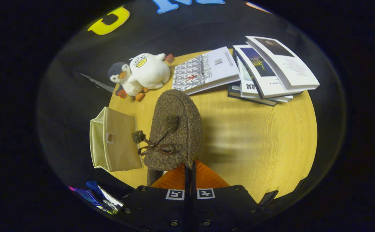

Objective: Open the storage box then place both shoes into the box .Put the left shoe in first, then the right shoe, with the right side of both shoes facing outward in a uniform manner.

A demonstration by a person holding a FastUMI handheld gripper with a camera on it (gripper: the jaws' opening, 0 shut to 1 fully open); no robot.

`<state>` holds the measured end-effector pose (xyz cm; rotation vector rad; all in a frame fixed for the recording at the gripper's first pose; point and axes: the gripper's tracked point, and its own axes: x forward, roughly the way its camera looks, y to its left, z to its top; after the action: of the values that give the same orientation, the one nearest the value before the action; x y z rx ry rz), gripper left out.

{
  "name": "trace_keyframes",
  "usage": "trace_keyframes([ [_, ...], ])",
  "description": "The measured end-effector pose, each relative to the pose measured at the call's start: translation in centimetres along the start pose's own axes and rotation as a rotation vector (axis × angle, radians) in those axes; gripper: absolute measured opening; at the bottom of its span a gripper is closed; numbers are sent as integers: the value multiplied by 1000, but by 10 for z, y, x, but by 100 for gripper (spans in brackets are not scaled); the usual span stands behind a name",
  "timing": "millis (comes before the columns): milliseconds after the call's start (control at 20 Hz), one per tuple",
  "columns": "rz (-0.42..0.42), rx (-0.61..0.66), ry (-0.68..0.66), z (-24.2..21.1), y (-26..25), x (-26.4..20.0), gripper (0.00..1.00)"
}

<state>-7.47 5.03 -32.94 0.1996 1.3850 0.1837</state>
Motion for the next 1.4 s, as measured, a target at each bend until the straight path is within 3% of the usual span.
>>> trace_keyframes([
  [400, 140, -195, -13, 30, 133, -14, 0],
  [800, 260, -394, 25, 32, 273, 35, 0],
  [1050, 211, -516, 124, 19, 315, 98, 0],
  [1400, 70, -599, 264, -21, 308, 174, 0],
])
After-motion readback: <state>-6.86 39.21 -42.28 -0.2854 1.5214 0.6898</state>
